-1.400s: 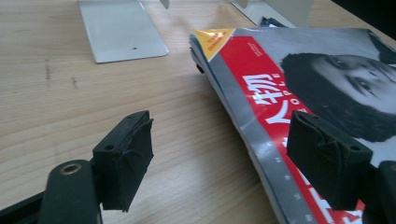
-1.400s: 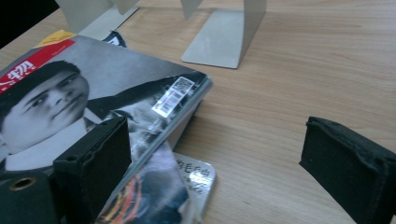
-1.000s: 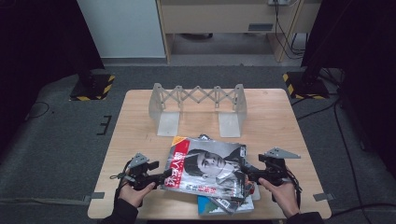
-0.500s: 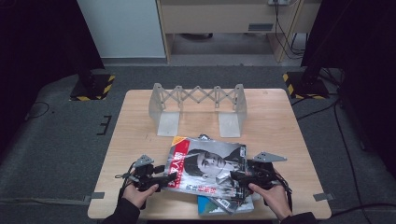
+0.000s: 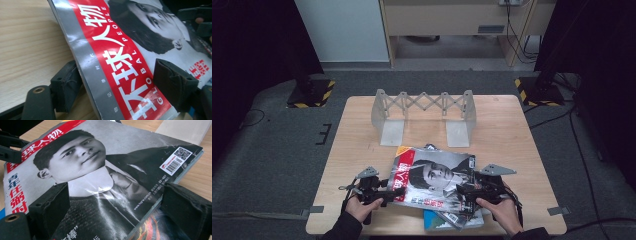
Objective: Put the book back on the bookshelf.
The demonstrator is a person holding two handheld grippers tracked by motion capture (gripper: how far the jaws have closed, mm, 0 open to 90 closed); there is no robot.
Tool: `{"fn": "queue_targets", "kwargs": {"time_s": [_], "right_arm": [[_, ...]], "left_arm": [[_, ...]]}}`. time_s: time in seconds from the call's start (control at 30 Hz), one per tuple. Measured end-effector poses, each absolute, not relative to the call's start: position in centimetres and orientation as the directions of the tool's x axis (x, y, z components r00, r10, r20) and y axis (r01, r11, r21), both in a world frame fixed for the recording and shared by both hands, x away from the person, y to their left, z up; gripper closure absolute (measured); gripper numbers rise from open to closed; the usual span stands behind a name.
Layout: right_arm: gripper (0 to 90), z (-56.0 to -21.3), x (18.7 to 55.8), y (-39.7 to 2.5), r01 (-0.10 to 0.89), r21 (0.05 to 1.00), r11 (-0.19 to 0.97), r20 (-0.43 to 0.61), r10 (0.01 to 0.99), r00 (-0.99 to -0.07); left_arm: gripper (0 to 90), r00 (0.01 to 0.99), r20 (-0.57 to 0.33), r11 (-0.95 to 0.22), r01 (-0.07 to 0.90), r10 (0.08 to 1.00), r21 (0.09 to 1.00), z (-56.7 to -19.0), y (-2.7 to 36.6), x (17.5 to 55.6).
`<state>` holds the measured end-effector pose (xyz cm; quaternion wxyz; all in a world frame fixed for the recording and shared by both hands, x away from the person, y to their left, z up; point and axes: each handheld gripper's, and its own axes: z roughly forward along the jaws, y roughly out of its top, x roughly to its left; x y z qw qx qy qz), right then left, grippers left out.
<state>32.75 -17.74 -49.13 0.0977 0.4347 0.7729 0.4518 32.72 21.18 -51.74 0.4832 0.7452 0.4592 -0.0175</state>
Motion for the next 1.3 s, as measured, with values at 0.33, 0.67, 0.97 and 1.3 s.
{"fn": "queue_targets", "kwargs": {"time_s": [0.33,0.67,0.97,1.3], "right_arm": [[7.5,-49.3,32.7,-17.7,0.579,0.786,0.216,0.238,0.759,-0.606],[6.3,-49.4,32.7,-17.6,0.577,0.789,0.212,0.239,0.759,-0.606],[5.0,-49.4,32.7,-17.6,0.575,0.789,0.215,0.234,0.76,-0.606],[4.3,-49.5,32.7,-17.7,0.575,0.79,0.213,0.235,0.761,-0.605]], "left_arm": [[36.5,0.574,-0.456,-0.089,0.682,0.68,0.726,-49.8,21.7,32.2],[44.3,0.565,-0.494,0.005,0.655,0.661,0.756,-49.0,21.9,32.4],[46.2,0.58,-0.471,0.005,0.627,0.665,0.779,-49.3,21.6,32.9],[37.4,0.579,-0.502,0.0,0.655,0.642,0.756,-50.0,20.7,33.4]]}}
